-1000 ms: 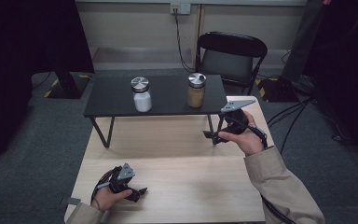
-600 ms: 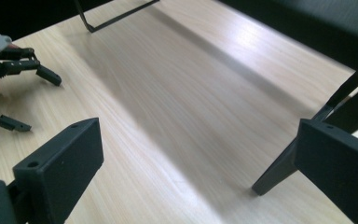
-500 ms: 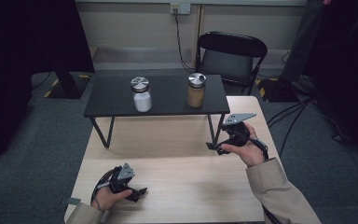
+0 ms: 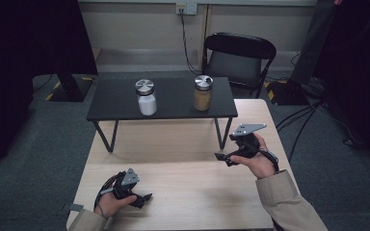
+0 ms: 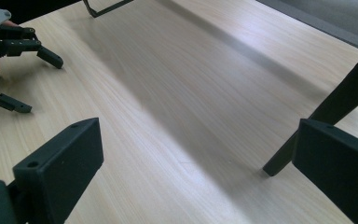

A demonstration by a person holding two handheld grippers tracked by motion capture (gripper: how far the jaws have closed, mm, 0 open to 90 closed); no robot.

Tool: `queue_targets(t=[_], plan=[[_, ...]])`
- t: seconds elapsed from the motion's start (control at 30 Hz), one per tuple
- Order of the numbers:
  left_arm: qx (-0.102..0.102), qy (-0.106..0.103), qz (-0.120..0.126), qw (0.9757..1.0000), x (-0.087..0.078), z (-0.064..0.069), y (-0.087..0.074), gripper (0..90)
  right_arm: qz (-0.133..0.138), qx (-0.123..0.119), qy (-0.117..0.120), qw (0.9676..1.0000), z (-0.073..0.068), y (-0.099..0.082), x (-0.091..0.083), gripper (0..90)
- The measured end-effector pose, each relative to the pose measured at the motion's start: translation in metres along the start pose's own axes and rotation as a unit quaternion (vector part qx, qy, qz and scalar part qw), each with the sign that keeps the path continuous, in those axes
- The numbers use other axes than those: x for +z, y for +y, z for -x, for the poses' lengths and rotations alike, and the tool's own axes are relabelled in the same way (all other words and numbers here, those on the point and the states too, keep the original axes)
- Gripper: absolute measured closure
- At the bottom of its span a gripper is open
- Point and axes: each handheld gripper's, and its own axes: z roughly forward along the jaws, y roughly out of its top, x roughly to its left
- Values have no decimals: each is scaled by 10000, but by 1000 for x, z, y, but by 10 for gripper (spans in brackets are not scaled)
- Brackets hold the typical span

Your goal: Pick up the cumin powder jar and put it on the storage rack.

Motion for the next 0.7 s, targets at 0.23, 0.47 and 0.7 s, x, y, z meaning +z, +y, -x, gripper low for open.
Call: queue_targets(t=[0.23, 0.47, 0.7], plan=[[-2, 2, -1, 10000, 0, 0, 0, 0, -11, 21, 12, 10000, -1, -7, 1, 9], [-2, 3, 0, 10000, 0, 0, 0, 0, -9, 59, 67, 10000, -1, -13, 5, 9], [-1, 2, -1, 10000, 0, 0, 0, 0, -28, 70, 71, 9999, -3, -17, 7, 9]])
